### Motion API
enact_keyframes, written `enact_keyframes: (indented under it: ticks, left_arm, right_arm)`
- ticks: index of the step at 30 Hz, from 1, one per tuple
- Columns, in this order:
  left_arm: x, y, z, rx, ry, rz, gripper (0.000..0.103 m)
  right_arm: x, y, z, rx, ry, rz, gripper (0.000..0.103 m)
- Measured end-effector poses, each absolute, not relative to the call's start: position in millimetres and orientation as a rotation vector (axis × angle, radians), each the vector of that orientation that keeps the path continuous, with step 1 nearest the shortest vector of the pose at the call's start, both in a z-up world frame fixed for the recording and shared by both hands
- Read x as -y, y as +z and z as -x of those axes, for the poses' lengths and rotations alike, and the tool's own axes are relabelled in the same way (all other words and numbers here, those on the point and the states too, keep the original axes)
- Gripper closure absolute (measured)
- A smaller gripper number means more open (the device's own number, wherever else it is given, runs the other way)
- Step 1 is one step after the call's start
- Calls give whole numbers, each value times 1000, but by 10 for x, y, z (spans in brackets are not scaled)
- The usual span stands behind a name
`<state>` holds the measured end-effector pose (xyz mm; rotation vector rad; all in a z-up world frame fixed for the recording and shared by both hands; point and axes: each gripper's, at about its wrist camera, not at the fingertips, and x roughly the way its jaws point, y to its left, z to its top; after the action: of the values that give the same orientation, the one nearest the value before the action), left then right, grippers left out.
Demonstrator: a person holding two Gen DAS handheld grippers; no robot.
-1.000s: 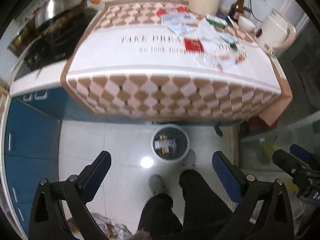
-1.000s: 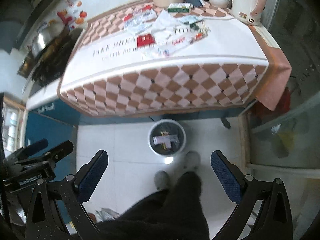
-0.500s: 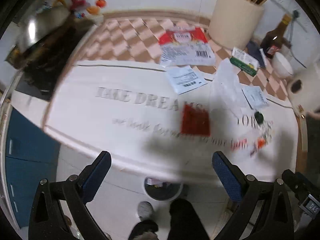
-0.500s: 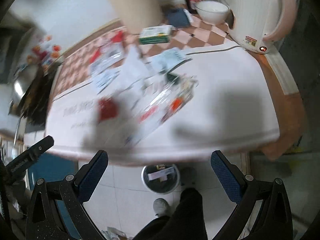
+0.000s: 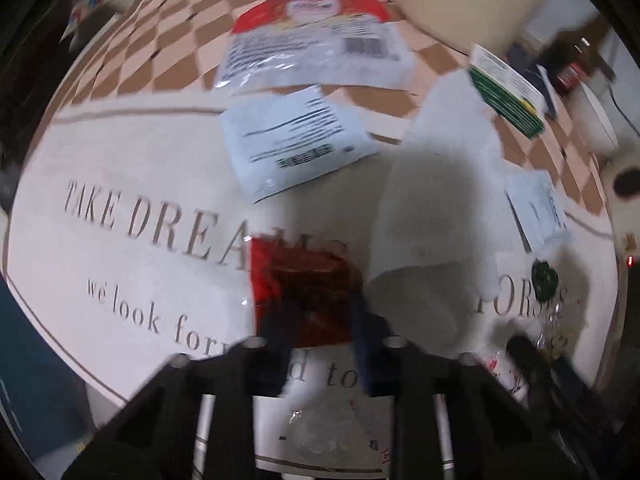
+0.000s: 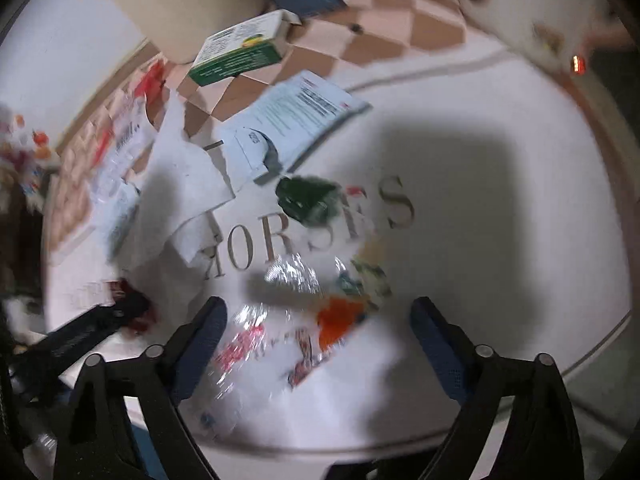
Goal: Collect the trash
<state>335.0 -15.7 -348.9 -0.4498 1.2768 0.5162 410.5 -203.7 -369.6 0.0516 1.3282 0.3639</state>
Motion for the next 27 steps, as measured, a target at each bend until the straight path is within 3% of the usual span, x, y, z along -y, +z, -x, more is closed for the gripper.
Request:
enact_keyframes:
  ticks: [1,3,12,18,23,27]
  left_arm:
    - [185,-3484,-3340,-1283,527,412,103]
    - [187,-3472,-3278,-1269,521,408,103]
    - [273,-2965,-2291,-1153,545,357,103]
    - [449,-2807,-1384,-1132,469,414,103]
    - [498,-3142,-733,-1190,394,522,103]
    - [432,-3906,-525,-1294,363,634,103]
  right_arm:
    - [1951,-3677,-4078,-1280,331,12,37]
    - [1869,-3665,-4057,-1231,314,58,101]
    - [2287,-3499,-3786,-1244,445,-95,101]
    - [2563,-3265,-2952,-1275,548,-145,101]
    - [2737,-3417,-2167,-1343,539,-167,102]
    - [2794,-3966,-1714,-1409,455,-182,102]
